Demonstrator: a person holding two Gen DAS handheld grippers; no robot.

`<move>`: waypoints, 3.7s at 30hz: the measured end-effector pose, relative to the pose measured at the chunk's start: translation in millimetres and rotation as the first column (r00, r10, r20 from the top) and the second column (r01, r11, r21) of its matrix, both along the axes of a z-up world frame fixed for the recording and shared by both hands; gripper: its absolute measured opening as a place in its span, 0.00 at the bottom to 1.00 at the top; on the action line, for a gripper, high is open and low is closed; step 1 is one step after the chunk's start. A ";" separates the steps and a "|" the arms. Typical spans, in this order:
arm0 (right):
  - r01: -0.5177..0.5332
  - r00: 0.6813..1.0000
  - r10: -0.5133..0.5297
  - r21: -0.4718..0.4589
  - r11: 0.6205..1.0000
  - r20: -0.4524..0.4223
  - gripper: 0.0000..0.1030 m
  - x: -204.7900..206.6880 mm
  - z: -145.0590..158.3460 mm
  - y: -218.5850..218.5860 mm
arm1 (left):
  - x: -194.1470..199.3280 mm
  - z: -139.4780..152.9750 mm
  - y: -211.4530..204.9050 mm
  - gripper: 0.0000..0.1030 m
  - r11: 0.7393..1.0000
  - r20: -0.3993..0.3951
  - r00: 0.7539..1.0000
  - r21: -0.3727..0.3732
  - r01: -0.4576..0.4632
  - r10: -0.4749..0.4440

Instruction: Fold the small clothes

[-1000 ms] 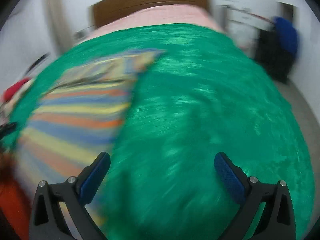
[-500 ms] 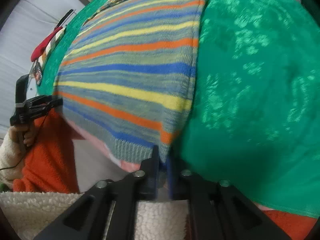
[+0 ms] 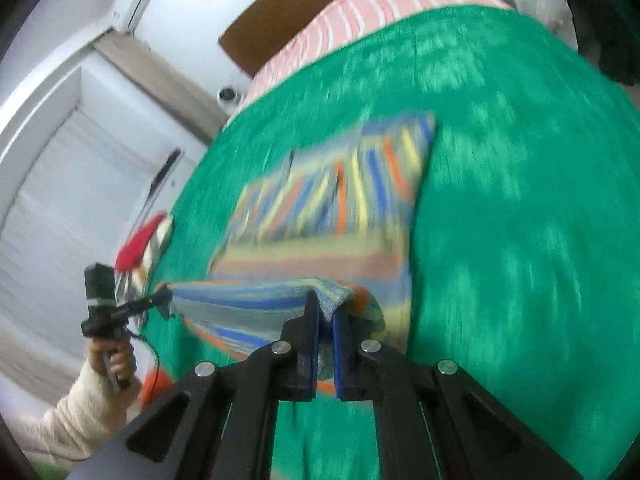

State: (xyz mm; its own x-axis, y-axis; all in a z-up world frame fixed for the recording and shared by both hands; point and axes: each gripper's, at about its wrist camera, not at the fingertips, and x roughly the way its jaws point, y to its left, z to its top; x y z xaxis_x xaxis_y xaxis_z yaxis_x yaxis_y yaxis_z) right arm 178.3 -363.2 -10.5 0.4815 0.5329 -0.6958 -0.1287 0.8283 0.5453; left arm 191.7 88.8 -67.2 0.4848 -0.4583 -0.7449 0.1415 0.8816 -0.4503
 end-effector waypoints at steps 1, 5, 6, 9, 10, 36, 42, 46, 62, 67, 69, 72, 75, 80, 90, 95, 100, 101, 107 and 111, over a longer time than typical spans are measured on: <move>0.009 1.000 -0.008 -0.016 1.000 0.017 0.05 23.1 -0.7 -0.9 | 28.9 -0.4 -2.8 0.03 1.000 0.006 1.000 0.011 -0.015 0.015; 0.047 0.999 -0.046 -0.046 0.998 0.029 0.05 119.7 -16.5 -6.9 | 101.0 -15.8 -3.8 0.04 0.997 -0.003 0.998 0.049 -0.062 0.062; 0.068 0.997 -0.067 -0.053 0.996 0.030 0.05 138.2 -22.1 -10.1 | 125.4 -23.6 -9.2 0.07 0.995 -0.006 0.997 0.072 -0.074 0.075; 0.146 0.989 -0.145 -0.044 0.988 0.028 0.10 183.7 -50.2 -25.8 | 161.9 -42.6 -7.8 0.54 0.977 -0.024 0.982 0.112 -0.181 0.185; 0.183 0.983 -0.183 -0.055 0.981 0.014 0.22 190.6 -59.0 -32.6 | 166.7 -43.6 -0.6 0.71 0.969 -0.021 0.973 0.098 -0.228 0.231; -0.235 0.969 0.211 -0.210 0.949 -0.127 0.36 232.6 -5.0 169.7 | -50.4 -90.9 29.7 0.99 0.938 0.237 0.956 0.253 -0.236 0.176; -0.545 0.823 0.439 -0.284 0.789 -0.361 0.37 221.2 -74.2 289.1 | -58.5 -91.5 31.5 0.99 0.947 0.252 0.951 0.217 -0.236 0.179; -0.299 0.952 0.299 -0.419 0.858 -0.068 0.37 270.8 -64.6 312.6 | -62.0 -92.0 38.7 0.99 0.958 0.258 0.948 0.168 -0.232 0.184; -0.089 0.991 0.020 -0.522 0.849 -0.136 0.46 175.3 -58.9 55.6 | -58.7 -92.6 31.0 0.99 0.952 0.260 0.949 0.198 -0.232 0.177; -0.046 0.998 0.064 -0.424 0.905 0.029 0.48 98.1 -8.4 28.9 | -59.1 -93.9 23.3 0.99 0.941 0.264 0.948 0.236 -0.241 0.176; -0.133 0.985 0.166 -0.383 0.914 0.055 0.48 72.2 -4.0 43.0 | -58.4 -94.7 20.5 0.99 0.934 0.263 0.949 0.258 -0.245 0.176; -0.220 0.965 0.257 -0.379 0.899 0.050 0.48 40.3 -30.7 68.6 | -58.9 -95.1 16.9 0.99 0.924 0.263 0.948 0.286 -0.253 0.178; -0.168 0.982 0.187 -0.427 0.888 0.001 0.45 23.3 -67.8 55.8 | -60.4 -95.5 14.8 0.99 0.913 0.267 0.946 0.308 -0.266 0.185; -0.003 0.997 0.038 -0.443 0.897 0.071 0.56 -7.5 -63.7 16.3 | -61.6 -96.9 12.9 1.00 0.900 0.274 0.942 0.332 -0.283 0.195; 0.155 0.974 -0.066 -0.432 0.888 0.215 0.76 -71.0 -78.6 -10.6 | -62.0 -98.4 12.9 1.00 0.897 0.277 0.941 0.338 -0.286 0.196; 0.162 0.971 -0.069 -0.413 0.896 0.231 0.77 -75.0 -83.1 -12.1 | -62.0 -98.3 13.4 1.00 0.897 0.278 0.940 0.337 -0.287 0.196; 0.164 0.966 -0.070 -0.384 0.909 0.247 0.78 -75.5 -85.3 -14.3 | -61.8 -98.4 14.2 1.00 0.898 0.279 0.940 0.334 -0.288 0.198; 0.165 0.966 -0.069 -0.384 0.909 0.250 0.78 -75.8 -85.3 -14.1 | -61.9 -98.4 14.6 1.00 0.898 0.279 0.939 0.333 -0.289 0.199; 0.168 0.963 -0.069 -0.383 0.908 0.259 0.78 -77.0 -87.0 -12.5 | -62.3 -98.4 17.4 1.00 0.899 0.281 0.938 0.327 -0.291 0.202; 0.168 0.963 -0.068 -0.385 0.907 0.261 0.78 -76.9 -87.7 -11.4 | -62.3 -98.4 17.4 1.00 0.899 0.281 0.938 0.327 -0.291 0.202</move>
State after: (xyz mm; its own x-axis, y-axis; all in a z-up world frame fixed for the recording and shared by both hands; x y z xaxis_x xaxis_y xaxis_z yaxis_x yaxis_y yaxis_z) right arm 101.5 -374.6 -98.2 0.6996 0.1620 -0.6959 -0.0991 0.9865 0.1300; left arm 129.3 106.3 -165.6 0.7275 -0.0249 -0.6857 -0.0396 0.9961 -0.0783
